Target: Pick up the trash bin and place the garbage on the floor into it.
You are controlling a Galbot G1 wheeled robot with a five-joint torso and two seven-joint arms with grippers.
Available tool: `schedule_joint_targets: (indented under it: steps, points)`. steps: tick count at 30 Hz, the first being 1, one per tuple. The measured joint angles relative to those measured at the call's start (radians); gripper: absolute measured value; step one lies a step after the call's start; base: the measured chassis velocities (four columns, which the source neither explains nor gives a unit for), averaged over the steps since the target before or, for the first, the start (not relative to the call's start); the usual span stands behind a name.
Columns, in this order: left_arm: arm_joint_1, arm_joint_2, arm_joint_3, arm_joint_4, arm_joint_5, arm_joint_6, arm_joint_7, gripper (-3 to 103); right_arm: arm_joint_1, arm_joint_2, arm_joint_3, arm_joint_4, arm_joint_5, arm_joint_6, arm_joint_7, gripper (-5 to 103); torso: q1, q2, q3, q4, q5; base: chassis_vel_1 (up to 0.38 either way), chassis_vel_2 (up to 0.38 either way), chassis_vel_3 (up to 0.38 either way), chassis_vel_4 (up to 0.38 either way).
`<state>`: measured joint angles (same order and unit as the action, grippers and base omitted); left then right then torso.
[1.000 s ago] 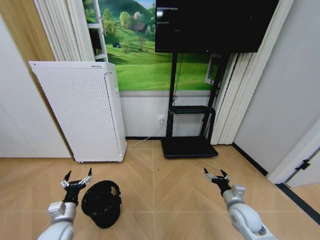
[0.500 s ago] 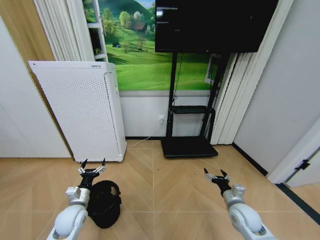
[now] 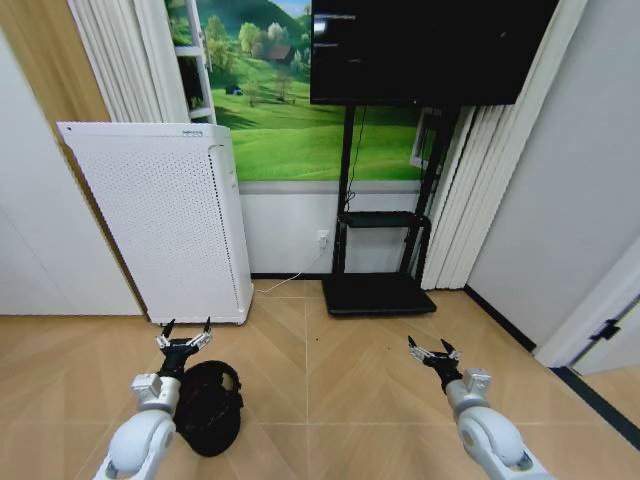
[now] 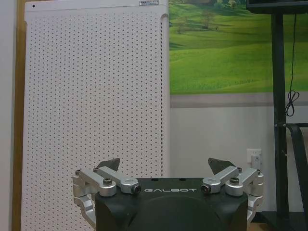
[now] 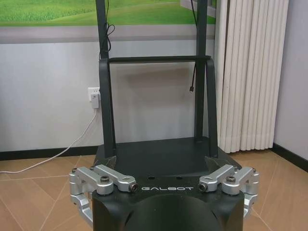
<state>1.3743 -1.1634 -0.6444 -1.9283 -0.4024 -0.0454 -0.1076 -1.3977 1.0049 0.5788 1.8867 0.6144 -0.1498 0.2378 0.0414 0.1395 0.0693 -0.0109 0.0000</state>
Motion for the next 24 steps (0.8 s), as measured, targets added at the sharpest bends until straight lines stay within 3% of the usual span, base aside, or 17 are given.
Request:
schedule_joint_targets:
  steps: [24]
  points:
    - [0.001, -0.001, -0.001, 0.0, 0.0, 0.0, -0.001, 100, 0.0, 0.0, 0.0, 0.0, 0.0, 0.0, 0.0, 100, 0.021, 0.103, 0.082, 0.0, 0.0, 0.0, 0.0, 0.0, 0.0]
